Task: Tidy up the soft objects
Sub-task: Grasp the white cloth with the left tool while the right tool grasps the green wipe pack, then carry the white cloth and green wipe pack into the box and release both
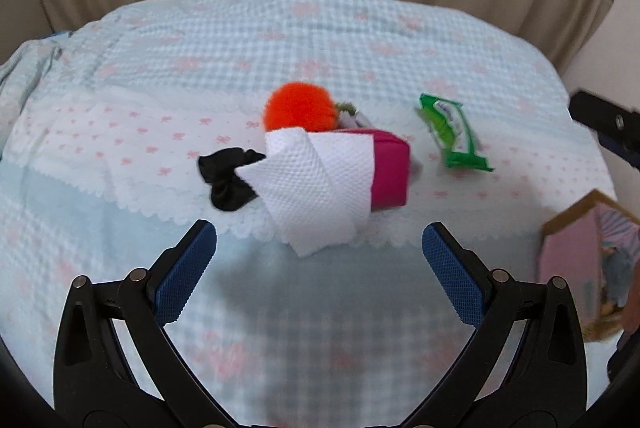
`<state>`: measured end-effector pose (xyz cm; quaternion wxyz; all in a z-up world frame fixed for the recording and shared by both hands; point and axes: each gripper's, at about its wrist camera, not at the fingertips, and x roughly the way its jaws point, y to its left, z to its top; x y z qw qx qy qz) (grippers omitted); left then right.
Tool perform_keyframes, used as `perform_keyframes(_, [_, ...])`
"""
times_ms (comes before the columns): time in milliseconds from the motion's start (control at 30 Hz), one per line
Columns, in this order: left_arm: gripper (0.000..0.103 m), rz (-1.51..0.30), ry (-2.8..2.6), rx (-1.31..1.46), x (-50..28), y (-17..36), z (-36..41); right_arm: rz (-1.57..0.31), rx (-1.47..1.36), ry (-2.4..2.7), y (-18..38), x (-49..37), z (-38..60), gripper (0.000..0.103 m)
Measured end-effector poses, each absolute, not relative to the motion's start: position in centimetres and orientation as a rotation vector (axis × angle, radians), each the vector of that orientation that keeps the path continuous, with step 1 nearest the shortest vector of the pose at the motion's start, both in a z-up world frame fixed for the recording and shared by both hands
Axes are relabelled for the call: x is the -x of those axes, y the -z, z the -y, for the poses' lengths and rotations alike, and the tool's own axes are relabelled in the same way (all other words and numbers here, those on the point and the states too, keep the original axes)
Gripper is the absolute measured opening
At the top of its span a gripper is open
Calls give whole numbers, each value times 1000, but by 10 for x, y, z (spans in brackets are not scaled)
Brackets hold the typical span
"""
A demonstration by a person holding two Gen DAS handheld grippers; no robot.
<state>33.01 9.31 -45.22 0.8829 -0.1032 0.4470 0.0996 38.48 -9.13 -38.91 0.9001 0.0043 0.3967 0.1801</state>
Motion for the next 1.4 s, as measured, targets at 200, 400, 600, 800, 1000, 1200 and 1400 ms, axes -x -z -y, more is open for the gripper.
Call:
perform_keyframes(200, [102,-918,-239,204,-361,486,-98,-872,-19,-396,437,-434,78,103])
perform_keyframes(400, [99,-924,-252,194,-378,505,-100,-937,-40,-380,478,-472,73,100])
perform_keyframes(600, [88,-938,-249,175,-387,511,-95,-1016,-14,-393,509,-500,64,86])
perform_keyframes(800, [65,-955,-226,185,-387,513,-93,-1075,-9,-416,528,-514,54,66])
perform_keyframes(1000, [38,-964,-232,191,-380,511,-94,-1077,-18,-423,531,-515,53,46])
perform_keyframes(1200, [14,-966,-242,214,-372,508,-105,-1058,-21,-400,528,-510,55,40])
perform_keyframes(1400, [10,-961,-235,205,-364,496,-110,-1028,-24,-395,511,-495,57,40])
